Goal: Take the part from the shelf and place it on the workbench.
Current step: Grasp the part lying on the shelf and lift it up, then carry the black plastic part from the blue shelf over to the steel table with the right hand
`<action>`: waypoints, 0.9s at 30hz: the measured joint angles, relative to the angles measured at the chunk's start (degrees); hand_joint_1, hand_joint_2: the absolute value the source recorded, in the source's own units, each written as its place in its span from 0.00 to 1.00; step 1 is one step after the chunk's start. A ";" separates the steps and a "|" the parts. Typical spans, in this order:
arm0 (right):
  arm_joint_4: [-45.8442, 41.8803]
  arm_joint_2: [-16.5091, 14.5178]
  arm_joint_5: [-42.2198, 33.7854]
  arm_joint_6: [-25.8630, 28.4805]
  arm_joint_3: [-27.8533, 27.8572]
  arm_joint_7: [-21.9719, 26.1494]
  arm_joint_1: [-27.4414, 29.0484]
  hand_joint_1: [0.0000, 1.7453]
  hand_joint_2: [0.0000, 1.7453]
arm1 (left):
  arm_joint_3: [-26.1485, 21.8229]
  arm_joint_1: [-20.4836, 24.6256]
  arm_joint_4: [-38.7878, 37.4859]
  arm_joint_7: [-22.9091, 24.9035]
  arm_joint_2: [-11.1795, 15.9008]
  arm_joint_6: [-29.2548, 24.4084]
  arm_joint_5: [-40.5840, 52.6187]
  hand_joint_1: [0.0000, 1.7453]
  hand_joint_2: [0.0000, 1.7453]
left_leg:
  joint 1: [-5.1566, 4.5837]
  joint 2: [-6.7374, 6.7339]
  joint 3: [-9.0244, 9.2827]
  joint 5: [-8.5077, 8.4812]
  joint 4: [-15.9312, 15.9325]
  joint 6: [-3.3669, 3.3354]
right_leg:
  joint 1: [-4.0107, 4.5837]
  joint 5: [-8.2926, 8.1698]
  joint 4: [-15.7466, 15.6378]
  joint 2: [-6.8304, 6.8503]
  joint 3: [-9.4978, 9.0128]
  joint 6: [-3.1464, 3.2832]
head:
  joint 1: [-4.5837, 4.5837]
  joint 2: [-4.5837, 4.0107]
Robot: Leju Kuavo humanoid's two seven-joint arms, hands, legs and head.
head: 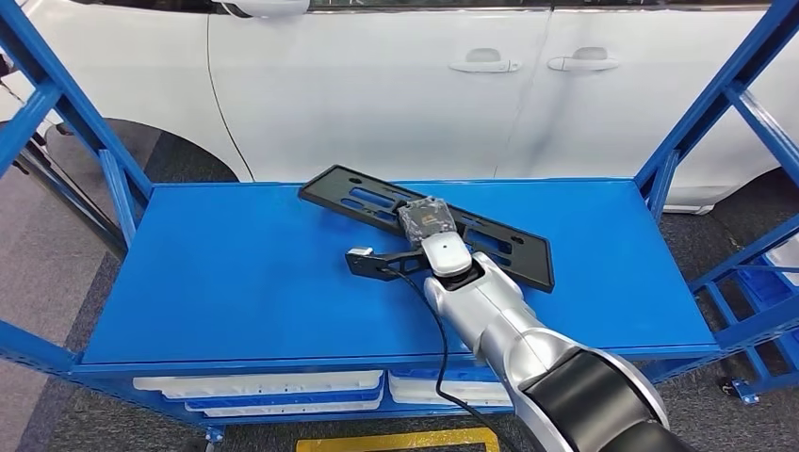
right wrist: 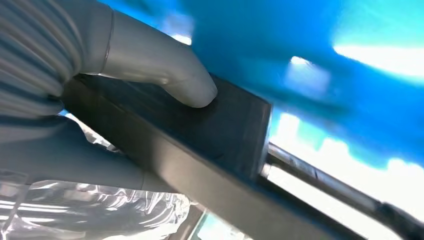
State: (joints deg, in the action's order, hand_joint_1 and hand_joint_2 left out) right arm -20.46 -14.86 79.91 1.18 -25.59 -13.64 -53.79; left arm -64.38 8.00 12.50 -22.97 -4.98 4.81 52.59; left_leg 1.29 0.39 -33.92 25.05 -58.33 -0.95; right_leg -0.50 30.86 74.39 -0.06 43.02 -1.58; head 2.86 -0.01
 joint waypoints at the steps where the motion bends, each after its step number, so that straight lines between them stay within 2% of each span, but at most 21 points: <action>1: -1.15 0.01 -1.83 1.35 0.70 2.11 0.27 1.00 1.00 | 0.08 -0.05 0.00 -0.19 0.01 0.08 -0.03 0.00 1.00 | -0.03 0.04 0.06 0.05 -0.02 0.05 | 0.03 -1.91 -2.83 -0.01 -1.16 0.25 | 0.01 0.00; 3: -5.20 0.00 -7.98 3.13 2.69 8.52 1.12 1.00 1.00 | 0.21 -0.09 0.00 -0.43 0.01 0.32 -0.10 0.00 1.00 | -0.16 0.08 0.12 0.23 -0.06 0.31 | 0.31 -5.72 -11.08 -0.02 -4.86 1.01 | 0.01 -0.01; 4: -8.16 -0.02 -11.86 3.12 3.83 12.10 1.87 1.00 1.00 | 0.24 -0.11 0.00 -0.48 0.01 0.48 -0.18 0.00 1.00 | -0.21 0.09 0.10 0.30 -0.07 0.52 | 0.52 -6.72 -14.08 -0.02 -6.22 1.33 | 0.01 0.00; 5: -11.89 0.01 -16.67 2.67 4.98 16.17 2.98 1.00 1.00 | 0.25 -0.16 0.00 -0.63 0.01 0.72 -0.29 0.00 1.00 | -0.22 0.08 0.08 0.36 -0.04 0.78 | 0.75 -6.96 -15.65 -0.02 -6.91 1.59 | 0.01 0.00; 7: -20.80 0.23 -28.90 0.75 7.10 25.32 6.12 1.00 1.00 | 0.25 -0.33 0.00 -1.24 0.03 1.49 -0.70 0.00 1.00 | -0.14 0.08 0.22 0.43 0.16 1.40 | 0.96 -6.75 -16.22 -0.01 -7.16 1.94 | 0.02 0.01; 8: -26.28 0.38 -37.54 -1.03 8.17 30.62 8.17 1.00 1.00 | 0.24 -0.42 0.00 -1.51 0.11 2.02 -1.03 0.00 1.00 | -0.07 0.04 0.32 0.69 0.10 1.71 | 0.87 -6.77 -16.55 0.04 -7.42 2.17 | 0.02 0.00; 10: -38.20 0.59 -57.04 -6.62 10.33 39.72 12.95 1.00 1.00 | 0.23 -0.52 0.00 -1.49 0.28 3.02 -1.60 0.00 1.00 | -0.01 -0.06 -0.51 2.71 -2.42 2.19 | 0.54 -6.81 -17.26 0.32 -8.09 2.67 | 0.02 0.00; 11: -44.38 0.63 -66.39 -10.18 11.32 42.61 15.56 1.00 1.00 | 0.21 -0.59 0.00 -1.33 0.37 3.37 -1.91 0.00 1.00 | 0.03 -0.12 -1.79 4.51 -5.49 2.35 | 0.51 -6.75 -17.43 0.52 -8.36 2.87 | 0.02 0.00; 13: -55.20 0.83 -80.83 -17.65 12.54 44.37 20.70 1.00 1.00 | 0.02 -0.93 0.00 -1.18 0.47 3.68 -2.74 0.00 1.00 | 0.04 -0.13 -5.14 7.77 -12.94 2.65 | 0.61 -6.54 -17.42 0.76 -8.54 3.18 | 0.02 0.00; 14: -59.73 0.98 -85.99 -21.01 12.81 44.32 23.08 1.00 1.00 | -0.18 -1.16 0.00 -1.20 0.55 3.69 -3.23 0.00 1.00 | 0.05 -0.14 -6.21 8.24 -15.20 2.77 | 0.65 -6.43 -17.37 0.76 -8.61 3.25 | 0.02 0.00; 15: -63.65 1.20 -89.91 -24.15 12.89 44.73 25.21 1.00 1.00 | -0.44 -1.38 0.00 -1.26 0.65 3.69 -3.63 0.00 1.00 | 0.06 -0.14 -6.30 7.57 -15.33 2.85 | 0.63 -6.32 -17.29 0.67 -8.68 3.24 | 0.02 0.00; 16: -66.91 1.44 -92.23 -26.68 12.92 45.85 27.09 1.00 1.00 | -0.67 -1.53 0.00 -1.32 0.76 3.72 -3.86 0.00 1.00 | 0.06 -0.14 -5.29 5.91 -13.16 2.86 | 0.58 -6.18 -17.16 0.52 -8.77 3.14 | 0.02 0.01; 18: -73.12 2.04 -94.83 -31.78 12.72 49.44 30.60 1.00 1.00 | -0.97 -1.66 0.00 -1.43 0.99 3.85 -4.09 0.00 1.00 | 0.02 -0.14 -1.68 2.20 -5.57 2.69 | 0.55 -5.74 -16.71 0.20 -8.90 2.72 | 0.02 0.00; 19: -75.79 2.36 -95.44 -33.94 12.41 50.75 32.18 1.00 1.00 | -1.07 -1.64 0.00 -1.50 1.07 3.93 -4.17 0.00 1.00 | -0.07 -0.09 -0.21 1.27 -2.51 2.42 | 0.60 -5.54 -16.41 0.06 -8.84 2.46 | 0.02 0.00; 20: -78.33 2.67 -95.99 -35.71 11.92 51.50 33.74 1.00 1.00 | -1.17 -1.64 0.00 -1.65 1.13 4.01 -4.31 0.00 1.00 | -0.17 -0.04 0.60 1.05 -0.79 2.09 | 0.67 -5.42 -16.19 -0.04 -8.75 2.18 | 0.01 -0.01; 23: -83.45 3.32 -97.10 -38.03 9.91 51.72 37.70 1.00 1.00 | -1.50 -1.78 0.00 -2.53 1.27 4.13 -4.71 0.00 1.00 | -0.25 0.02 0.93 1.24 -0.08 0.95 | 0.67 -5.35 -16.07 -0.16 -8.71 1.32 | 0.02 0.00; 24: -84.50 3.50 -97.32 -38.23 9.15 51.72 38.57 1.00 1.00 | -1.61 -1.81 0.00 -2.87 1.30 4.15 -4.78 0.00 1.00 | -0.15 0.01 1.04 1.08 0.10 0.61 | 0.61 -4.88 -15.56 -0.16 -8.57 1.01 | 0.02 0.01; 25: -85.43 3.74 -97.38 -38.32 8.31 51.72 39.25 1.00 1.00 | -1.73 -1.83 0.00 -3.14 1.34 4.14 -4.82 0.00 1.00 | -0.01 -0.01 1.12 0.92 0.30 0.29 | 0.53 -3.79 -14.03 -0.16 -7.93 0.68 | 0.01 0.01; 27: -86.89 4.30 -97.24 -38.33 6.55 51.73 40.43 1.00 1.00 | -1.98 -1.88 0.00 -3.47 1.44 3.99 -4.83 0.00 1.00 | 0.02 -0.07 1.14 0.78 0.44 -0.05 | 0.25 -0.11 -7.40 -0.13 -4.98 0.05 | 0.00 0.01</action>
State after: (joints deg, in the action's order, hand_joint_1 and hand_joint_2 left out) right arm -107.35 -10.57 -17.33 -37.15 -19.04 38.09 -13.36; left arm -66.36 6.13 12.50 -26.44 -3.54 8.80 47.76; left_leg 1.31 0.33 -32.79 25.82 -57.89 -1.00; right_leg -0.25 30.75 67.00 -0.19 38.05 -1.53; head 2.86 0.00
